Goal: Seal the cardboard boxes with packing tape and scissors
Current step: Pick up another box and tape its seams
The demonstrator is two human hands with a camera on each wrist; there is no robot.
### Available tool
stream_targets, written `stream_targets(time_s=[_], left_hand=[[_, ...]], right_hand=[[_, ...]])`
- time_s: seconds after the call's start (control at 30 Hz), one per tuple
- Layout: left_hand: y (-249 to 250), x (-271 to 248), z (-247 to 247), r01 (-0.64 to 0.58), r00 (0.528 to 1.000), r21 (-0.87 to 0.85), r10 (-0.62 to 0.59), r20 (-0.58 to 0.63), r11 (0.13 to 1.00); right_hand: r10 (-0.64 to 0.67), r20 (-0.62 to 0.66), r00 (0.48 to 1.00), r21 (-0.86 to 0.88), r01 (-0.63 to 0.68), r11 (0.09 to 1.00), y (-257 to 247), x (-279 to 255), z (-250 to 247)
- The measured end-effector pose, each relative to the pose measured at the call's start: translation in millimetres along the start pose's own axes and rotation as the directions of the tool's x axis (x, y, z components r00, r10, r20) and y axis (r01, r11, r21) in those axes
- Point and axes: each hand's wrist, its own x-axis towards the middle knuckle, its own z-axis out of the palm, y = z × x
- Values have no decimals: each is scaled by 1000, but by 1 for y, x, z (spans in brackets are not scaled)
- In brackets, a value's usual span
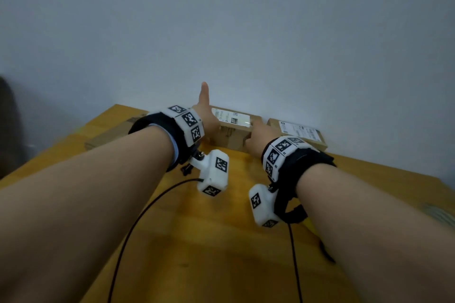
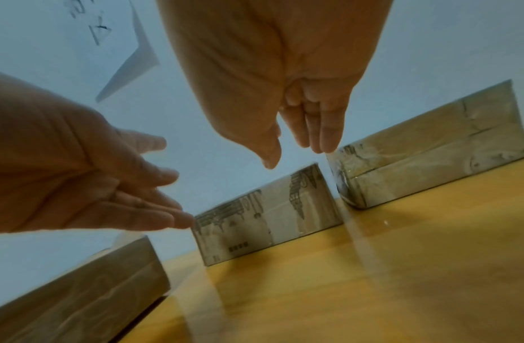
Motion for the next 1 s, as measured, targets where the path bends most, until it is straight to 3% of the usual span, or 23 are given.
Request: stream_targets(time_s=[0.13,0.27,0.47,0.73,0.9,1.0], left_hand=[[-17,-37,-55,-132,972,345,189,-139,929],[-56,-63,-103,16,963,559,138,-232,829],[-103,-74,-115,125,981,548,-18,-195,827],[-120,-63,-102,214,946,419,-80,-315,882],[-109,-63,-88,262,915,370,-107,-390,891],[-98,-75,-71,274,925,372,-138,-354,887]], right_hand=[[-49,53,997,-4,49,999,-20,-41,-13],[-109,114,987,-77,118,990,-30,-76,-22],[-149,247,958,-39,164,986,-37,-112,-22],[-110,342,933,-3,118,993,-22,-122,-14],[-79,337,938,84,54,995,-13,-120,-9],[-52,292,955,240,-21,970,-10,-120,-4]])
